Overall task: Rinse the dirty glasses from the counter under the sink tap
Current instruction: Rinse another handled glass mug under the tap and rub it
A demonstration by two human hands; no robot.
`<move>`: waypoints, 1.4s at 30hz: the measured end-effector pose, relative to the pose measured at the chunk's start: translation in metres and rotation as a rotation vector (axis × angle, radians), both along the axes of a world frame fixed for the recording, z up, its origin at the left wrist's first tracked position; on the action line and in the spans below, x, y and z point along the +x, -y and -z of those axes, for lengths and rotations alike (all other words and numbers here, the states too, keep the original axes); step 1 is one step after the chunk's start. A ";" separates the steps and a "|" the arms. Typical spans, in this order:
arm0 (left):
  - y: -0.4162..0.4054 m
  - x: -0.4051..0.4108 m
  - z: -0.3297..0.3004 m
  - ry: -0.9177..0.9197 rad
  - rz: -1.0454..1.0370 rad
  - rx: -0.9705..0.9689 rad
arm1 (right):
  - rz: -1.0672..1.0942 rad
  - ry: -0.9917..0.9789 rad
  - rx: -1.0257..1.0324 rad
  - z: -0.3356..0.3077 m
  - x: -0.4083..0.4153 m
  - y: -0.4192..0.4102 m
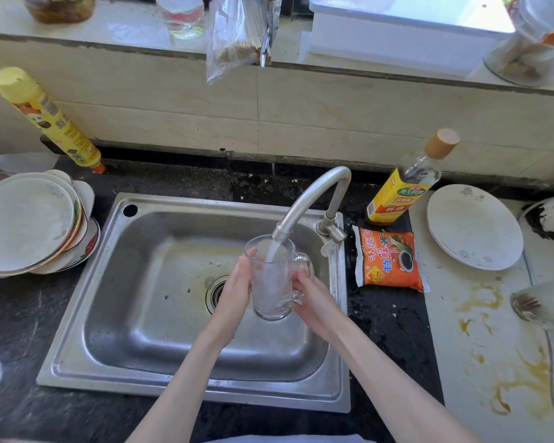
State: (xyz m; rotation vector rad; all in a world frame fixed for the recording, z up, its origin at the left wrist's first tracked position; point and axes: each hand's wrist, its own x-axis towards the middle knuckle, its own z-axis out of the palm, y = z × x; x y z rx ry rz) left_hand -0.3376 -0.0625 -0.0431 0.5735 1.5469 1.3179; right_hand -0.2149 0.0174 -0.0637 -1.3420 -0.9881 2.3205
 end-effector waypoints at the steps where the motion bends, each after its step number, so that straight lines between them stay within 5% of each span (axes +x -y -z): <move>1: -0.004 0.001 0.000 0.047 -0.040 -0.007 | -0.008 -0.006 0.009 0.000 -0.001 0.000; 6: -0.020 0.005 -0.003 0.108 -0.264 -0.012 | -0.010 -0.006 -0.015 -0.001 -0.007 0.006; 22: -0.033 0.005 0.006 0.123 -0.283 -0.118 | 0.033 0.077 -0.118 -0.007 -0.011 -0.005; 31: -0.042 0.007 0.009 0.036 -0.342 -0.228 | 0.136 0.288 0.137 -0.008 -0.028 0.006; 36: -0.031 0.030 0.008 -0.179 -0.262 -0.092 | 0.289 0.299 0.182 -0.006 -0.032 0.008; 42: -0.024 0.032 0.004 -0.154 -0.272 -0.035 | 0.133 0.267 0.286 -0.013 -0.031 0.014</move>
